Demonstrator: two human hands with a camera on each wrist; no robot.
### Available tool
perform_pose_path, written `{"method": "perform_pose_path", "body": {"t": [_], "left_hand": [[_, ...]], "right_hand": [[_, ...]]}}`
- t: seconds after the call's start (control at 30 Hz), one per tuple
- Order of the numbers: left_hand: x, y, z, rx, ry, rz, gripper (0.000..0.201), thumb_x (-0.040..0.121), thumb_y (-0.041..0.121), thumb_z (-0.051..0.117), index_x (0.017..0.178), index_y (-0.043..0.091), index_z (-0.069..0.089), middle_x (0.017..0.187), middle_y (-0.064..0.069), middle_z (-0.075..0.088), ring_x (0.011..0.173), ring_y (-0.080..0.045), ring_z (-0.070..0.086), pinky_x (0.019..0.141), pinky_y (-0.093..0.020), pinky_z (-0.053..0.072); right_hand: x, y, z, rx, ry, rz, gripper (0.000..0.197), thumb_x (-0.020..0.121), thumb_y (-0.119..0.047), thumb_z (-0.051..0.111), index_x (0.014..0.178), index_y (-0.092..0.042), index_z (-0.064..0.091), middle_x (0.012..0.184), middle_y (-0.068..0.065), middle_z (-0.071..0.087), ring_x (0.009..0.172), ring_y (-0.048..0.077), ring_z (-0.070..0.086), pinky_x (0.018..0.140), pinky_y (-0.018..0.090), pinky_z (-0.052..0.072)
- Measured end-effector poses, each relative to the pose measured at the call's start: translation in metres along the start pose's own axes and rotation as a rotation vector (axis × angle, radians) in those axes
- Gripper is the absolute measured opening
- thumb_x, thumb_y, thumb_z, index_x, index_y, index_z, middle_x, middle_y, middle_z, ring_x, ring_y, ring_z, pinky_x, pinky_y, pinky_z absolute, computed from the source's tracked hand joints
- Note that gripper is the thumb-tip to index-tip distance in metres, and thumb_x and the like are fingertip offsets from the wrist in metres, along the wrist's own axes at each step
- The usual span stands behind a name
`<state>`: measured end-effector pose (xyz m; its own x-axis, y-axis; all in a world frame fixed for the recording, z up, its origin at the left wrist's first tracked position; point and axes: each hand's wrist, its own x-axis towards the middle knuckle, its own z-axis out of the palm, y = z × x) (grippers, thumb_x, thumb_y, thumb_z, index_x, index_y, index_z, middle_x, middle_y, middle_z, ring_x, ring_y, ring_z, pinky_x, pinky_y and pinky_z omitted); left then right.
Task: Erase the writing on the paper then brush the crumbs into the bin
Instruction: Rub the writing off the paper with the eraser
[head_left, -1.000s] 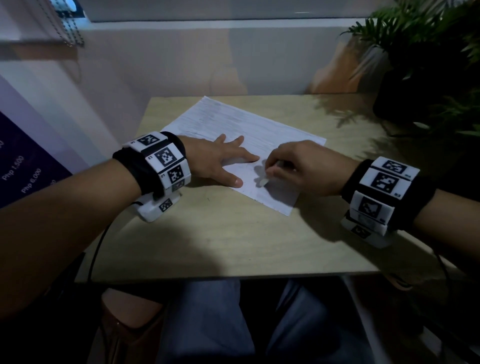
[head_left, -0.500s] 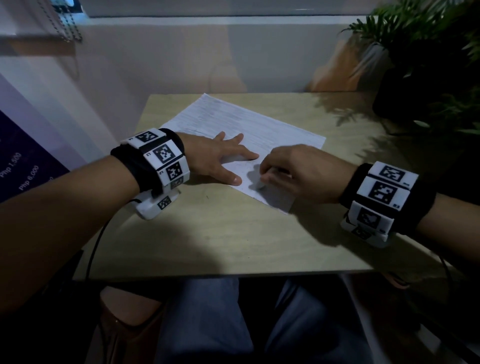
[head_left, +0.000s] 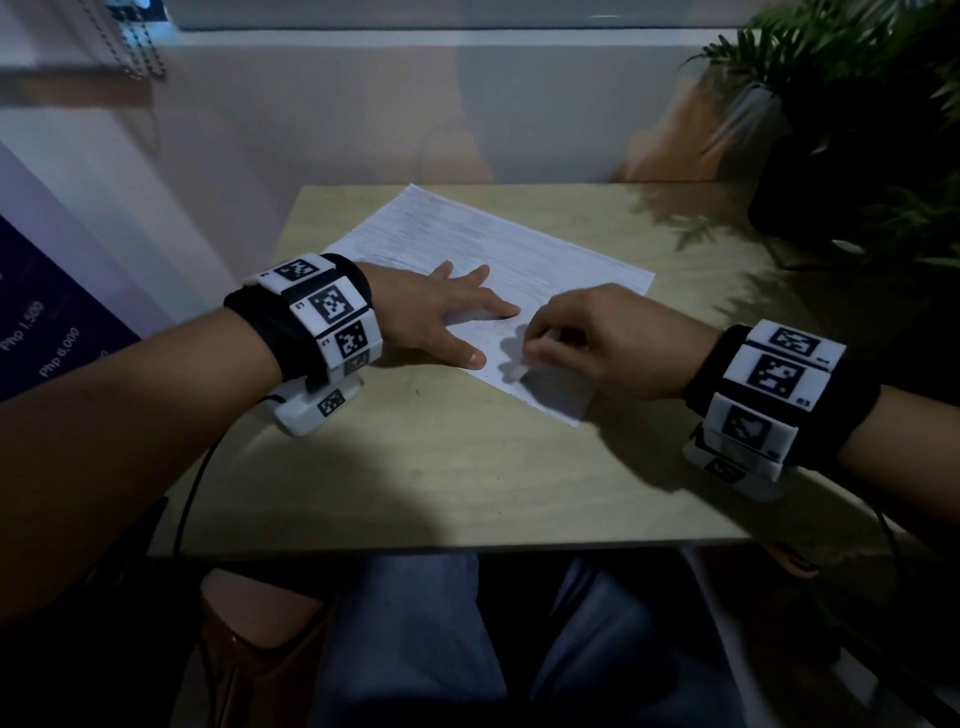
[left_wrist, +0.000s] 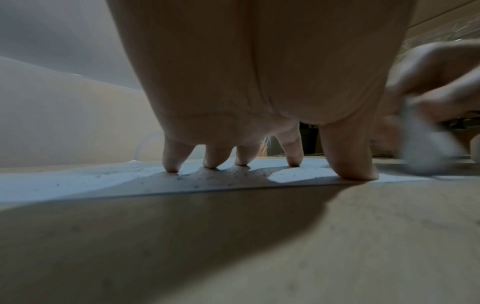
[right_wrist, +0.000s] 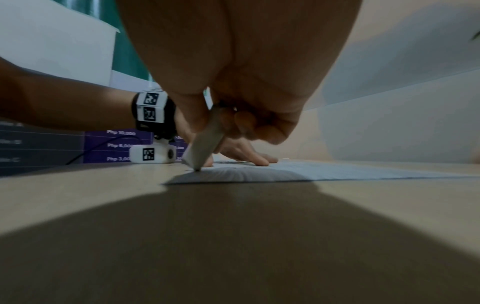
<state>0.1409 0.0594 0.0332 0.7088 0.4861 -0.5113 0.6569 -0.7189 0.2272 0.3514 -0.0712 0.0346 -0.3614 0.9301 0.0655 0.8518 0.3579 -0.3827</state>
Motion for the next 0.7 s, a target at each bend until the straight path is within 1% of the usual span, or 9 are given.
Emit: {"method": "perform_pose_path", "body": {"t": [0.1,0.17,0.23,0.3,0.37,0.43,0.53,0.63,0.7], "left_hand": [[0.0,0.0,0.0,-0.002,-0.001,0.002,0.077,0.092,0.064,0.058,0.153,0.062,0.012,0.169,0.012,-0.019,0.155,-0.023,-0.02,0.125,-0.056,-0.002],[0.002,-0.001,0.0,-0.01,-0.008,0.009,0.077,0.091,0.066,0.059,0.153,0.064,0.012,0.169,0.011,-0.019,0.154,-0.024,-0.021,0.125,-0.056,-0.002],[0.003,-0.002,0.0,-0.013,-0.012,0.008,0.077,0.09,0.067,0.059,0.152,0.065,0.012,0.169,0.01,-0.02,0.154,-0.025,-0.021,0.124,-0.057,-0.003],[0.002,-0.002,0.0,-0.012,-0.007,0.009,0.077,0.09,0.066,0.059,0.152,0.065,0.012,0.169,0.01,-0.019,0.154,-0.026,-0.021,0.124,-0.057,-0.002],[0.002,-0.001,0.0,-0.008,-0.004,0.01,0.077,0.091,0.065,0.059,0.152,0.064,0.012,0.169,0.011,-0.019,0.155,-0.025,-0.02,0.124,-0.058,-0.002],[0.002,-0.001,-0.001,-0.011,-0.009,0.006,0.077,0.091,0.065,0.059,0.153,0.063,0.013,0.169,0.01,-0.019,0.155,-0.025,-0.02,0.125,-0.058,-0.002],[0.001,0.0,-0.001,-0.018,-0.016,0.01,0.079,0.089,0.066,0.059,0.153,0.062,0.013,0.169,0.008,-0.019,0.154,-0.027,-0.021,0.124,-0.059,-0.002],[-0.001,0.002,-0.001,-0.026,-0.001,0.007,0.078,0.092,0.062,0.061,0.154,0.061,0.014,0.169,0.009,-0.017,0.154,-0.026,-0.02,0.124,-0.057,-0.001],[-0.001,0.002,-0.001,-0.026,0.004,0.005,0.077,0.092,0.06,0.061,0.154,0.06,0.015,0.169,0.01,-0.017,0.155,-0.025,-0.02,0.125,-0.057,-0.001]], "right_hand": [[0.004,0.001,0.001,-0.146,0.046,0.035,0.026,0.099,-0.039,0.051,0.102,-0.022,0.069,0.09,-0.009,0.056,0.088,0.02,0.058,0.079,0.04,0.047],[0.003,-0.005,0.005,-0.081,-0.018,-0.052,0.034,0.096,-0.045,0.046,0.102,-0.022,0.069,0.091,-0.012,0.056,0.084,0.013,0.056,0.078,0.035,0.047],[0.001,-0.01,0.005,0.037,-0.064,-0.094,0.035,0.096,-0.044,0.049,0.104,-0.019,0.071,0.094,-0.009,0.063,0.083,0.01,0.057,0.079,0.031,0.047],[0.004,-0.006,0.003,0.037,-0.025,-0.054,0.029,0.099,-0.038,0.054,0.108,-0.017,0.072,0.102,-0.002,0.068,0.09,0.016,0.061,0.083,0.036,0.049],[0.007,-0.002,0.002,-0.095,0.022,0.012,0.027,0.1,-0.035,0.052,0.111,-0.019,0.07,0.103,0.001,0.065,0.094,0.022,0.061,0.082,0.04,0.048],[0.006,-0.007,0.004,-0.161,0.016,-0.015,0.033,0.1,-0.041,0.045,0.109,-0.019,0.067,0.096,-0.004,0.059,0.091,0.023,0.059,0.077,0.038,0.045],[0.002,-0.016,0.008,-0.051,-0.059,-0.136,0.046,0.094,-0.052,0.037,0.104,-0.02,0.068,0.089,-0.013,0.053,0.08,0.013,0.054,0.074,0.036,0.046],[0.005,-0.008,0.003,-0.011,-0.011,-0.048,0.041,0.095,-0.047,0.043,0.108,-0.02,0.072,0.096,-0.007,0.064,0.084,0.015,0.059,0.078,0.037,0.05],[0.007,-0.007,0.002,-0.107,0.011,-0.001,0.034,0.099,-0.042,0.045,0.11,-0.021,0.07,0.095,-0.007,0.061,0.088,0.019,0.06,0.078,0.038,0.048]]}}
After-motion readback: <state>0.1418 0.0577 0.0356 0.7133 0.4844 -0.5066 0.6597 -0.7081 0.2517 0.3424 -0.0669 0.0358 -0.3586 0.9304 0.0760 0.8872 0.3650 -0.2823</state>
